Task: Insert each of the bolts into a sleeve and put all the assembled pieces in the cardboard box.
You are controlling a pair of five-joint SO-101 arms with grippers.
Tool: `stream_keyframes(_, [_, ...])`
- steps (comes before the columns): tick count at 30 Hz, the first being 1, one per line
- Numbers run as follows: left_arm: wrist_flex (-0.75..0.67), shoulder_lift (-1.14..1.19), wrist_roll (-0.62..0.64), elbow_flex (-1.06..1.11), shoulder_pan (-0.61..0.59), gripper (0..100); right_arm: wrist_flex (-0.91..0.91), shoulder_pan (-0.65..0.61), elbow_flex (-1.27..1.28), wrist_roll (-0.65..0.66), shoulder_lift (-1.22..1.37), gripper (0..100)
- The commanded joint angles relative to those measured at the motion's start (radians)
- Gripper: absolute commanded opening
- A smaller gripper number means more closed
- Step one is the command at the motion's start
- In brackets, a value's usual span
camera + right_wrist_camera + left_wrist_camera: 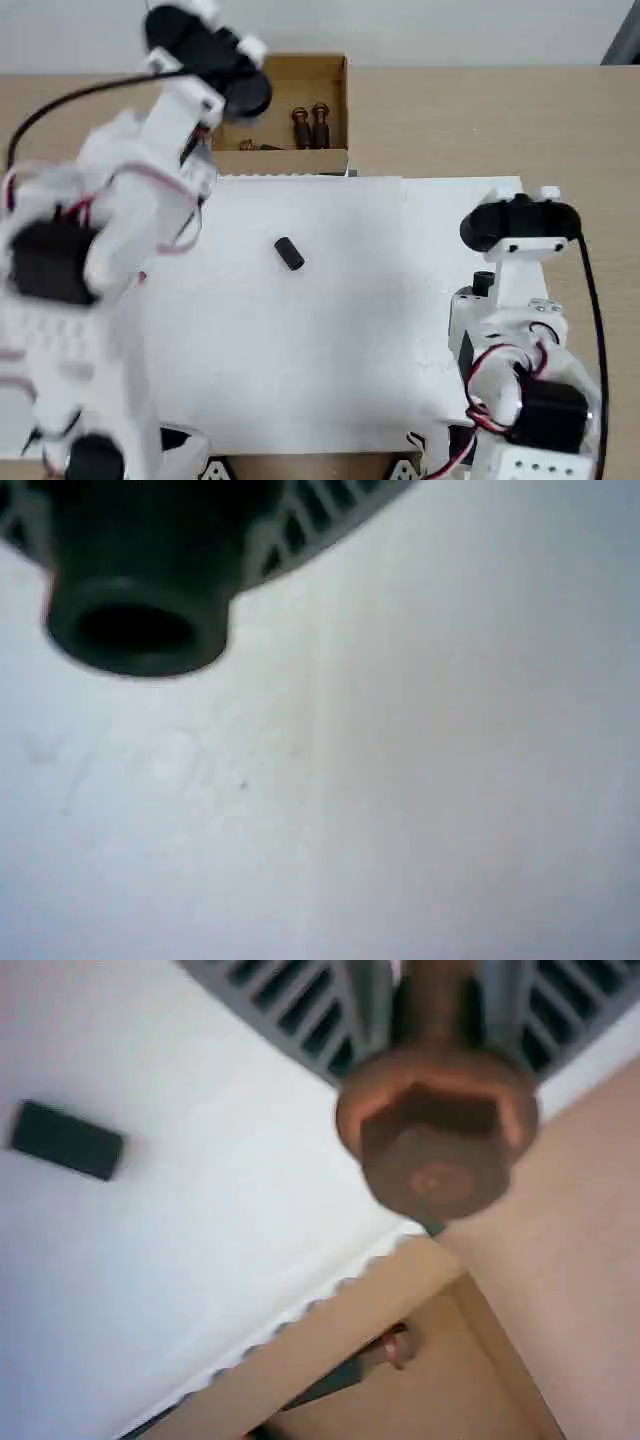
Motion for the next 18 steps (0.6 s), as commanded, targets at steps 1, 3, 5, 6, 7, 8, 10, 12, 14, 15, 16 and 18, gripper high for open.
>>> stream_keyframes(1, [-0.071,-0.187,0.133,0.147,0.006,0,-0.031,-0.001,0.003,0.011,-0.039,0.3])
stream_keyframes(3, [-0.129,-0.270,0.204,0.259,0.003,0,-0.067,-0.001,0.032,0.009,-0.059,0.3])
stream_keyframes(5, [-0.189,-0.353,0.273,0.375,0.003,0,-0.111,-0.001,0.055,0.000,-0.077,0.3])
stream_keyframes(6, [-0.221,-0.396,0.311,0.432,0.003,0,-0.137,-0.001,0.066,-0.025,-0.087,0.3])
stream_keyframes(7, [-0.249,-0.436,0.350,0.492,0.003,0,-0.163,-0.001,0.077,-0.055,-0.096,0.3])
stream_keyframes(8, [-0.275,-0.477,0.387,0.550,0.003,0,-0.186,-0.001,0.089,-0.089,-0.104,0.3])
stream_keyframes(10, [-0.336,-0.559,0.440,0.665,0.003,0,-0.228,-0.001,0.120,-0.130,-0.117,0.3])
stream_keyframes(12, [-0.404,-0.638,0.471,0.783,0.003,0,-0.262,-0.012,0.158,-0.143,-0.122,0.3])
stream_keyframes(14, [-0.476,-0.713,0.486,0.898,0.003,0,-0.277,-0.042,0.192,-0.146,-0.125,0.3])
stream_keyframes(15, [-0.512,-0.750,0.486,0.955,0.003,0,-0.280,-0.059,0.204,-0.147,-0.125,0.3])
stream_keyframes(16, [-0.548,-0.790,0.486,1.012,0.003,0,-0.286,-0.084,0.216,-0.147,-0.125,0.3])
stream_keyframes(18, [-0.606,-0.868,0.486,1.116,0.003,0,-0.314,-0.137,0.245,-0.149,-0.125,0.3])
